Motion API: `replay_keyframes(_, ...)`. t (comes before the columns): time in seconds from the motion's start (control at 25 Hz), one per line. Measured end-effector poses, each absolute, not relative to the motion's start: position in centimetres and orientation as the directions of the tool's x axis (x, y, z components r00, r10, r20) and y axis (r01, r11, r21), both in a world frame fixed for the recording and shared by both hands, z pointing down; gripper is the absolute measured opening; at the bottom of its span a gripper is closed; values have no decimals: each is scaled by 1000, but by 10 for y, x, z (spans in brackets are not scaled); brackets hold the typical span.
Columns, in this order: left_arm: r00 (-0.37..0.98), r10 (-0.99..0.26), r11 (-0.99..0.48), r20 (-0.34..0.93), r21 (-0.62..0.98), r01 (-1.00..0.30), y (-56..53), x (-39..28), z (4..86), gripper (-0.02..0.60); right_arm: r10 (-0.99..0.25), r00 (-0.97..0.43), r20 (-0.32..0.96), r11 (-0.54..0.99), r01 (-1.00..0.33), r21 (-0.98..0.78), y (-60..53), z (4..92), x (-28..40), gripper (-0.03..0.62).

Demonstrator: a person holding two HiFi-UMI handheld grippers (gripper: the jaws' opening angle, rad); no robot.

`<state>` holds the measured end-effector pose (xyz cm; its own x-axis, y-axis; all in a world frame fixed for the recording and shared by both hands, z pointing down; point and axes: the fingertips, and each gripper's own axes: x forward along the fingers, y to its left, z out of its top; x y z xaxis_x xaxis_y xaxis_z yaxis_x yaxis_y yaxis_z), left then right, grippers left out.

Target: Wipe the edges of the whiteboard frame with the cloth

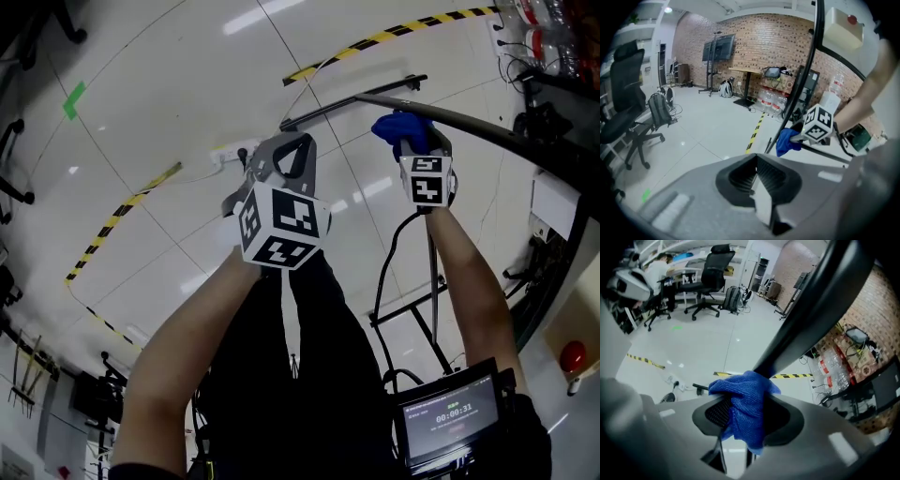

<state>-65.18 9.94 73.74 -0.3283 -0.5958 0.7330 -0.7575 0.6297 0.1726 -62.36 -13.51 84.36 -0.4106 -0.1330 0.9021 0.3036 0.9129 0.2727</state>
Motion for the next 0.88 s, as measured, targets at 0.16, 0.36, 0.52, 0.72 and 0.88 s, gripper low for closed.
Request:
replay_keyframes(0.16,-256,-654,496,712,148,-856,75,-635,734,46,169,-473,865,974,215,-72,-83,819,-624,192)
replay_keyframes(0.36,-97,-684,211,723,69,-975,51,-599,749,402,564,-509,650,814,211,-541,2,769,-635,192)
replay_keyframes(0.52,-58,-670,78,740,-8,-997,43,-593,755,457,801,-446,400,537,241,-808,57,723,-630,196)
replay_keyframes(0.72,-138,-718,100,682,-96,-990,26,-619,737,270,803,-562,199,375,217,-902,44,684,-640,240)
replay_keyframes(0.88,-165,-731,123,662,-111,-986,14,-639,747,203,707,-677,203,432,186,-883,7,676,-647,284)
